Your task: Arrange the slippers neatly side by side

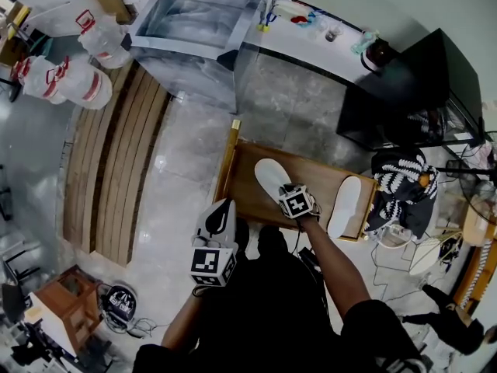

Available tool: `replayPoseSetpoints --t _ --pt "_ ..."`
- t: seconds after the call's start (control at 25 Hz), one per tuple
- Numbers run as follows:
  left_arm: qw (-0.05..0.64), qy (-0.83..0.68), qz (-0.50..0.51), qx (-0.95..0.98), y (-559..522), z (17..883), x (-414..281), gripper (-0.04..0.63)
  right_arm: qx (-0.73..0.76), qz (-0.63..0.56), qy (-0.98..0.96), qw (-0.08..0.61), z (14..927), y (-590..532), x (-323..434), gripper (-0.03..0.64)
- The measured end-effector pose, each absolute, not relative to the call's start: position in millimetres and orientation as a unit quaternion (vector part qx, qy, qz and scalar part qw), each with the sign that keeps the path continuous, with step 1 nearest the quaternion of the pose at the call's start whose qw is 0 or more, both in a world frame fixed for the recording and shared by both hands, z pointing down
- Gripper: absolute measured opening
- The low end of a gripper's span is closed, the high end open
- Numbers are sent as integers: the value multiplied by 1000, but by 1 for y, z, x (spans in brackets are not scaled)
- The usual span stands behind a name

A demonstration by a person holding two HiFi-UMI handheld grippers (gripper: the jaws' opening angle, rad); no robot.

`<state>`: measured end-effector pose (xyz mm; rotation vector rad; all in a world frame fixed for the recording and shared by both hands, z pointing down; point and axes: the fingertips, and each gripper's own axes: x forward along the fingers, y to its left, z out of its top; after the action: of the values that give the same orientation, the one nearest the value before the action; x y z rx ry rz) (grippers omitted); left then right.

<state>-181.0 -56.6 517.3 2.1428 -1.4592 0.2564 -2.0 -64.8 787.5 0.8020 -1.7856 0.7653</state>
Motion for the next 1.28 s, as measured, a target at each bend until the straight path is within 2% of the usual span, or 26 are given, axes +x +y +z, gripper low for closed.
replayPoseSetpoints --t 0.52,1.28 --pt "240 -482 104 836 -65 504 -128 17 419 367 -724 408 754 -64 48 34" --pt "200 -355 133 903 -62 492 5 17 550 467 -649 241 728 -22 175 32"
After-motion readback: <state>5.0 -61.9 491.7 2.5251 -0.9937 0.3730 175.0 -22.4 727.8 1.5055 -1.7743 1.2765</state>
